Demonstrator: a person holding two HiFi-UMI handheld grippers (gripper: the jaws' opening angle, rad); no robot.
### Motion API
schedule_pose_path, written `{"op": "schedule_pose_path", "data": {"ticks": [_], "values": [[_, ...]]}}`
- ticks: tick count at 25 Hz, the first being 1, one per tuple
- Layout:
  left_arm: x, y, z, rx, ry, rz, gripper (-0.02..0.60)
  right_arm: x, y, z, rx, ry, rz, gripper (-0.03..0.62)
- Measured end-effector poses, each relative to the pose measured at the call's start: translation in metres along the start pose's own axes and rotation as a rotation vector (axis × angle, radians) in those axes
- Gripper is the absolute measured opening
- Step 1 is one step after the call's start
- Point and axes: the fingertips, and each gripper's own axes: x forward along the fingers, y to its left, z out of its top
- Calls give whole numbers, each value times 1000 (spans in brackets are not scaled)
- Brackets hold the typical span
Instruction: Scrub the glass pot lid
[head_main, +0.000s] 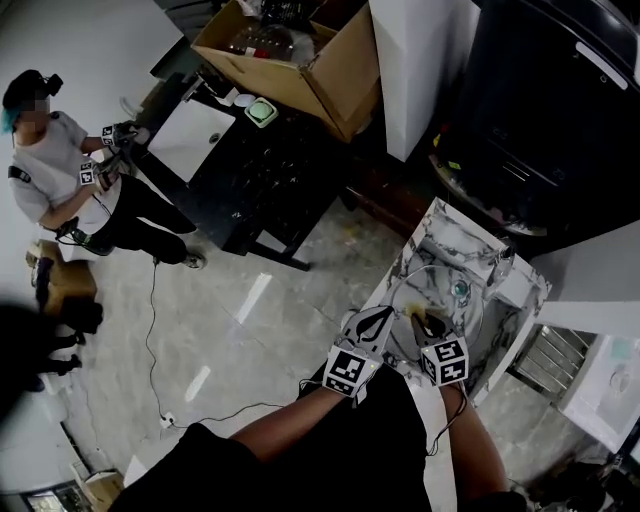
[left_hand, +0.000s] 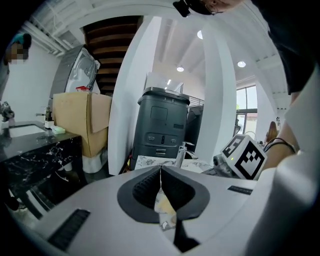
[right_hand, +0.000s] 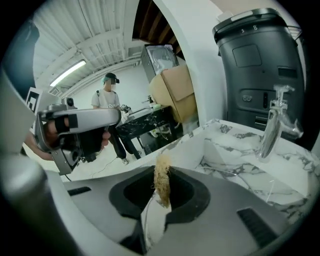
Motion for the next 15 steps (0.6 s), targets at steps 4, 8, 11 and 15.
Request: {"op": "schedule_pose_path", "data": {"ticks": [4, 8, 11, 15], "values": [[9, 9, -12, -58, 31, 30, 17, 30, -10, -21, -9, 76, 40, 74], [17, 15, -19, -70, 60, 35, 17, 55, -17, -43, 2, 138, 51, 74], [24, 19, -22, -68, 69, 28, 17, 68, -21, -58, 8, 185, 55, 74], [27, 22, -23, -96, 87, 16, 17, 85, -27, -66, 13, 190, 61, 74]]}}
